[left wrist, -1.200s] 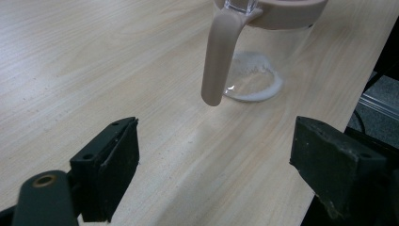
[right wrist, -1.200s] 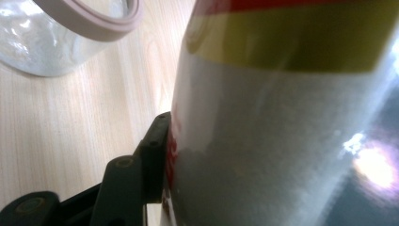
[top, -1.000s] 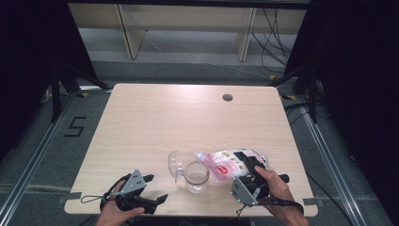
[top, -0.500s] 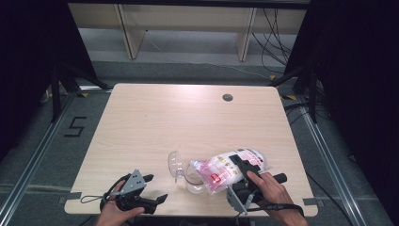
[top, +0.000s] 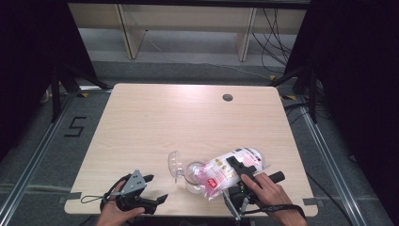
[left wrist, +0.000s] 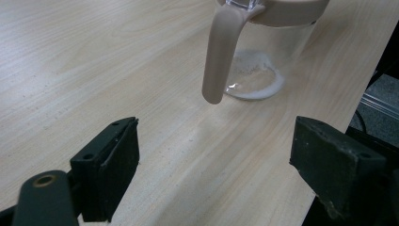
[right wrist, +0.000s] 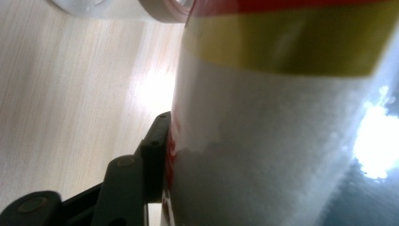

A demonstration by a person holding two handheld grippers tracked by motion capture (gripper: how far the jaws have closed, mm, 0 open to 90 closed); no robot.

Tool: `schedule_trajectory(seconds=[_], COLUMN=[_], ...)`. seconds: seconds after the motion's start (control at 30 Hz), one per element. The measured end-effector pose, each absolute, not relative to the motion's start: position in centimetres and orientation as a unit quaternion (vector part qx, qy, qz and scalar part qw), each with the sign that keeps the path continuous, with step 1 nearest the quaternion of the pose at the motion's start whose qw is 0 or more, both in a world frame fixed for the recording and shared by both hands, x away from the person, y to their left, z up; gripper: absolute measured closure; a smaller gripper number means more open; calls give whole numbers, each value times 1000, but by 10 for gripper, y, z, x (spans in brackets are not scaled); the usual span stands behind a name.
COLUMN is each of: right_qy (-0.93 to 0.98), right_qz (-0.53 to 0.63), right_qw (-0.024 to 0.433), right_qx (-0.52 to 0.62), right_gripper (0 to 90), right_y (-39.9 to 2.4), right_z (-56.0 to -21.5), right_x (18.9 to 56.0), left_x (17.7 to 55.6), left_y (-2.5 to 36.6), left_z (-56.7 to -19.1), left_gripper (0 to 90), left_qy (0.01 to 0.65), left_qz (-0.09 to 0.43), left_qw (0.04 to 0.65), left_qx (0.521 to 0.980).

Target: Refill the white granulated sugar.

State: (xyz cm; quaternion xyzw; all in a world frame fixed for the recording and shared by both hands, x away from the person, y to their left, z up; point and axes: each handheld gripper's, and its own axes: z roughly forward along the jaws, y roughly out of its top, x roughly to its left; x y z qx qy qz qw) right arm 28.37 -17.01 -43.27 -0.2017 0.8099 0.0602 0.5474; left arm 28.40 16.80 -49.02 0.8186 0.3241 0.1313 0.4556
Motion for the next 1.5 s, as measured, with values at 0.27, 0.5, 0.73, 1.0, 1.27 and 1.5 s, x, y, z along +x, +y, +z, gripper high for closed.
schedule_trajectory(seconds=[0.27,0.5,0.73,1.0,1.27,1.5], right_qy=[814,800,795,795,791,784], right_qz=[40,12,8,4,-5,-12], right_qw=[545,556,560,559,560,563], right_qx=[-198,-225,-232,-235,-248,-261], right_gripper=[503,506,508,510,512,513], right_y=[-170,-166,-166,-167,-166,-164], right_z=[-440,-437,-436,-436,-433,-433], right_x=[284,284,287,288,287,287], left_x=[284,284,285,285,285,285], left_y=[168,168,168,168,169,169], left_z=[-491,-491,-492,-491,-491,-491], left_gripper=[157,158,158,158,158,158], left_qy=[323,326,322,323,322,323], left_qz=[132,135,132,132,135,133], left_qw=[455,450,461,458,456,458], left_qx=[819,820,816,818,819,818])
